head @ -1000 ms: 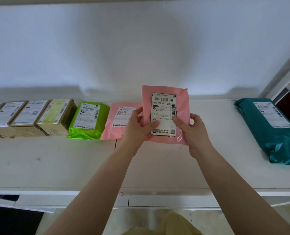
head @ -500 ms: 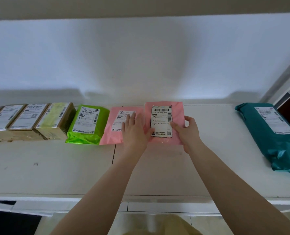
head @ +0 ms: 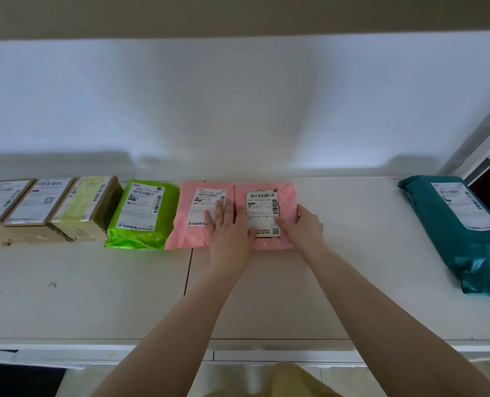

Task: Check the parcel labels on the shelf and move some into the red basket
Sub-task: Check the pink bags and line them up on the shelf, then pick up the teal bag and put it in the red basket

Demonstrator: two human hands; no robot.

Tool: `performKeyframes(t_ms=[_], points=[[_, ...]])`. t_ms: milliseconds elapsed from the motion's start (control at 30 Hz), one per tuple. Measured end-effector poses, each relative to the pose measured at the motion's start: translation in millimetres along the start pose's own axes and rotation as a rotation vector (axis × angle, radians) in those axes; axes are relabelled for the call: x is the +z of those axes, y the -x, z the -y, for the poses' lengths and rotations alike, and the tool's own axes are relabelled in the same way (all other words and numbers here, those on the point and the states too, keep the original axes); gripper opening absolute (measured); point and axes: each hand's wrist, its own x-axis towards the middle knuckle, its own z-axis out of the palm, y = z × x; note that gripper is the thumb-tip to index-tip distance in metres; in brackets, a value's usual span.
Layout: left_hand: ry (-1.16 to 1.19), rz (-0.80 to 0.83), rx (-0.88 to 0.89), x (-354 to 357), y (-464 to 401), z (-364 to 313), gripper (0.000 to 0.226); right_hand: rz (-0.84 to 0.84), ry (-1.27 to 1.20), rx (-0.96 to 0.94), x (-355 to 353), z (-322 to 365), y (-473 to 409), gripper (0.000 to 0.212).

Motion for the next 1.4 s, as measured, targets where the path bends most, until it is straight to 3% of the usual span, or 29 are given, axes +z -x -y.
performKeyframes(t_ms=[100,233,733,900,1033,1100,1200,1267,1367,1400], points=[[-0.007,-0.009,0.008,2.3,-1.2,-1.1,0.062,-0.001,-0.022,-0.001,3.5,-3.7,-5.0,0.052],[-0.001,-0.058,0.007,5.1,-3.5,-0.6,0.061,-0.020,-0.124,0.000,4.2,-8.1,-3.2,0.083],[0.075,-0.156,0.016,5.1,-0.7,-11.0,0.054,-0.037,-0.171,-0.036,-14.4,-11.9,9.2,0.076],[0.254,-0.229,0.137,-1.9,1.3,-40.4,0.044,-0.123,-0.565,0.102,-44.3,-18.3,27.9,0.064],[0.348,-0.194,0.194,-2.1,7.9,-79.1,0.053,-0.314,-1.039,0.388,-85.8,-42.9,45.2,0.073],[0.376,-0.137,0.201,0.3,11.0,-95.6,0.047,-0.407,-1.171,0.507,-106.1,-55.7,51.5,0.073],[0.410,-0.075,0.253,6.2,15.8,-128.3,0.045,-0.513,-1.276,0.634,-137.0,-81.0,60.2,0.069],[0.453,-0.017,0.287,10.2,20.3,-151.1,0.048,-0.586,-1.322,0.606,-152.8,-99.1,67.4,0.067],[0.512,0.051,0.296,14.4,27.9,-183.1,0.046,-0.603,-1.288,0.495,-171.9,-117.5,76.7,0.085],[0.542,0.080,0.289,15.1,30.3,-193.3,0.043,-0.630,-1.276,0.546,-178.4,-124.2,76.5,0.072]])
